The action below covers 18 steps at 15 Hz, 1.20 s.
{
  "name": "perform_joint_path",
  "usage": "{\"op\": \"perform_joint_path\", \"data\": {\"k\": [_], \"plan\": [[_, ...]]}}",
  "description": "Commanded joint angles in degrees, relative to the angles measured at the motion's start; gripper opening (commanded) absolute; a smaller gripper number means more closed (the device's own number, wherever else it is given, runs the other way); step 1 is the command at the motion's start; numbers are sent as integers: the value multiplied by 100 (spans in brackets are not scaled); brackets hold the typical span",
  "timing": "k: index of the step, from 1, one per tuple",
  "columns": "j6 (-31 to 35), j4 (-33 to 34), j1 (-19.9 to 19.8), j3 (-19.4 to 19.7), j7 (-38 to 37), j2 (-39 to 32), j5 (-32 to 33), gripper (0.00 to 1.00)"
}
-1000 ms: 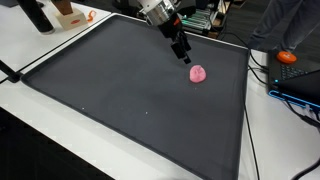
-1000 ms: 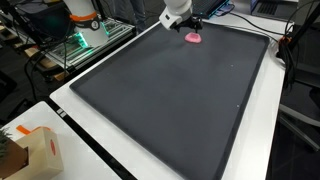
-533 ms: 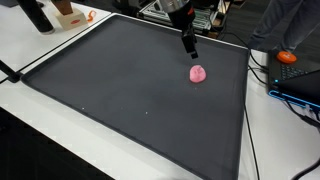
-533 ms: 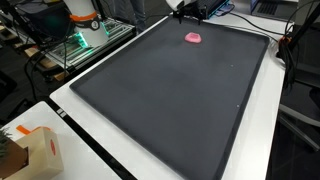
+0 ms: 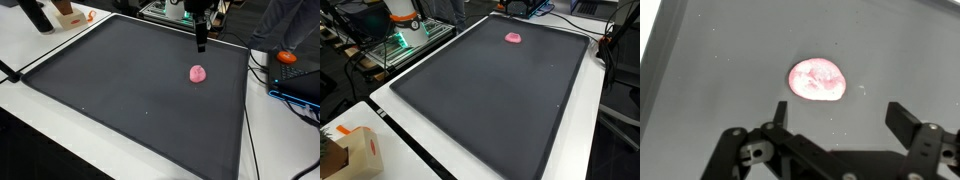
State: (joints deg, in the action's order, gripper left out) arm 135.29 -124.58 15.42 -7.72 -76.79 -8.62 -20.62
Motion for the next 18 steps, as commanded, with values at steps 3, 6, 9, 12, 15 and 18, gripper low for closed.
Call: {"op": "perform_joint_path", "data": {"k": [3, 6, 9, 12, 15, 18], "plan": [[-108, 143, -79, -140, -192, 31, 277, 100], [-120, 154, -79, -141, -195, 31, 298, 100], [126, 64, -79, -165, -330, -260, 35, 100], [473, -109, -28, -198, -509, -464, -114, 100], [839, -277, 13, -314, -404, -656, -296, 100], [1292, -444, 99, -389, -476, -832, -317, 100]]}}
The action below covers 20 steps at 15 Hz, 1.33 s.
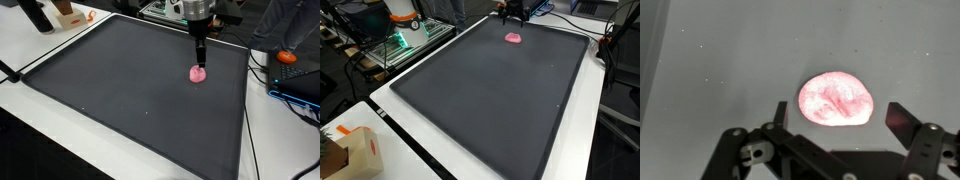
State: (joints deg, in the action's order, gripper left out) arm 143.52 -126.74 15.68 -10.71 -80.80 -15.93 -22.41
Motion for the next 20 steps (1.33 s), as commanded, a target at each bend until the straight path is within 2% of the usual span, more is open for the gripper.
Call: {"op": "perform_joint_path", "data": {"k": [1, 6, 10, 11, 12, 13, 14, 17, 20], "plan": [[629, -267, 102, -105, -87, -161, -134, 100], [1448, -433, 219, -91, -206, -368, -98, 100], [1792, -468, 256, -61, -298, -526, -75, 100], [1834, -468, 257, -54, -303, -562, -68, 97], [1872, -465, 250, -60, -294, -589, -78, 88], [1899, -458, 254, -53, -301, -614, -73, 74], [1899, -444, 246, -61, -289, -634, -81, 70], [1861, -415, 268, -29, -332, -663, -43, 44], [1800, -404, 273, -2, -397, -647, -18, 23]]}}
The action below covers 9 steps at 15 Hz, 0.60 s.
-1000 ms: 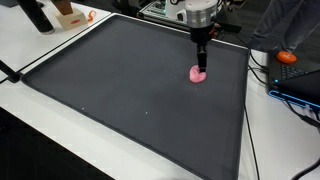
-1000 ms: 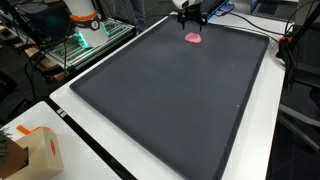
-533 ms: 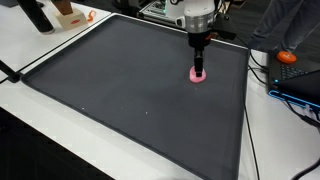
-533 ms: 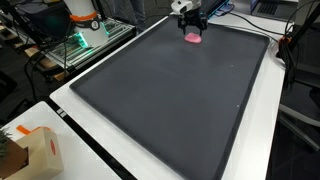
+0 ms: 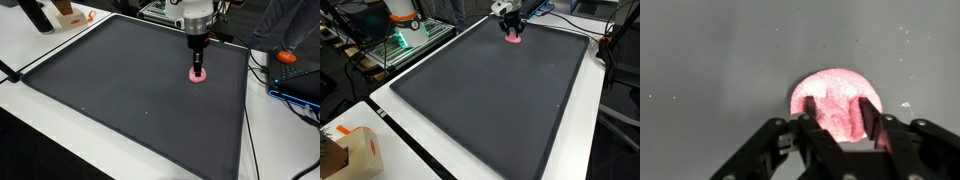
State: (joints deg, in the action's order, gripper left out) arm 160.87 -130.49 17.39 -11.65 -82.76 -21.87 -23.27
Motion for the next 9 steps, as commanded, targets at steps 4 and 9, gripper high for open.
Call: {"op": "perform_joint_path", "data": {"k": [4, 9], "plan": [[18, -22, 105, 131, -303, -37, 111, 1], [-56, -17, 95, 157, -387, -12, 143, 2]]}}
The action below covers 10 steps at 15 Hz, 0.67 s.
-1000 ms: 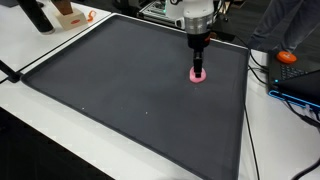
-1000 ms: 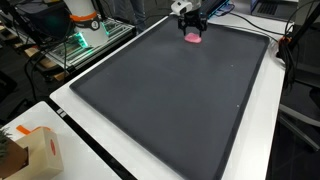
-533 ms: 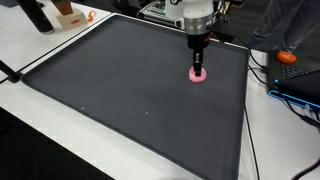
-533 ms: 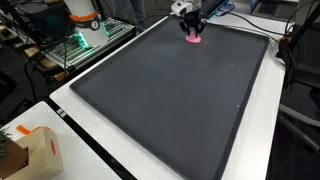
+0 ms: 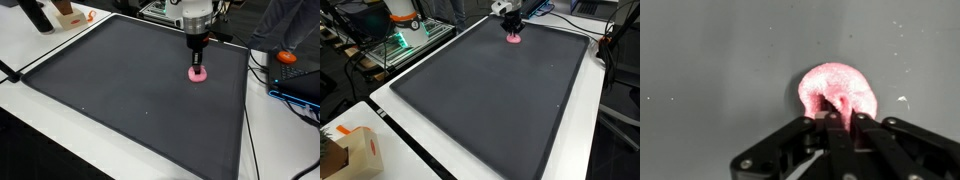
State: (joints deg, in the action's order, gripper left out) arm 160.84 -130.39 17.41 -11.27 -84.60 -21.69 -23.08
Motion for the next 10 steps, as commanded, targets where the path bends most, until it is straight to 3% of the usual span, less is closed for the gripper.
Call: {"op": "perform_joint_path", "data": {"k": [1, 7, 9, 10], "plan": [[-61, -28, 95, 126, -218, -26, 130, 1], [-220, -1, -4, 44, -171, -8, 35, 1], [-273, 9, -27, 26, -157, 4, 5, 29], [-294, 3, -5, 63, -195, 14, 47, 31]]}}
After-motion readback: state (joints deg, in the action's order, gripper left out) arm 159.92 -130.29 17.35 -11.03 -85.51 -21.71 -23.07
